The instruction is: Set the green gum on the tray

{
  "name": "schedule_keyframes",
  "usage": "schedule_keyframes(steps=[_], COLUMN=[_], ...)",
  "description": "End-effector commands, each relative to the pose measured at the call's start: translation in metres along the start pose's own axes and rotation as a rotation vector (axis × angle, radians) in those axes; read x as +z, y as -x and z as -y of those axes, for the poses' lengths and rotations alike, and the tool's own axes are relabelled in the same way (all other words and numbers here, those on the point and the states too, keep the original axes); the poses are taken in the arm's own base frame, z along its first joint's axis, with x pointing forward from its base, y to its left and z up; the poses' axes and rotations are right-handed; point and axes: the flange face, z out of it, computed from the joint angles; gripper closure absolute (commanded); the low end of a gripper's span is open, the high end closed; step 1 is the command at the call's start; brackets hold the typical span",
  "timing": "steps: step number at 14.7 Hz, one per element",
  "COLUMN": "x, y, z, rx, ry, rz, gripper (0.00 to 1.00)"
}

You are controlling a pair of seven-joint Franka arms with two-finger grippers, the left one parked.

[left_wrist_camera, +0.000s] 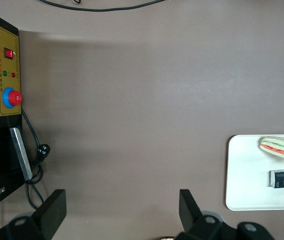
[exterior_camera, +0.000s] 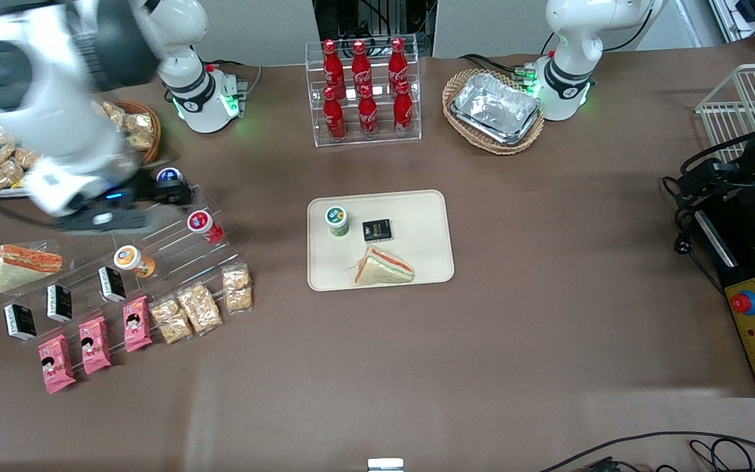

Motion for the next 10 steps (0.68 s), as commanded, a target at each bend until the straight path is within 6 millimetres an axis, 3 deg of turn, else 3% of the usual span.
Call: schedule_keyframes(steps=[1, 5, 7, 10], x=[-0.018, -0.018, -0.017, -0.017], y=[-0.015, -0.015, -0.014, -0.013], z=[-0.087, -0.185, -0.196, -0.196], rx=[-0.058, 0.014, 0.035, 0.035], ry=[-0.042, -0.134, -0.127, -0.128], rz=[-0.002, -0.029, -0.032, -0.031], gripper=[0.0, 0.0, 0.0, 0.0])
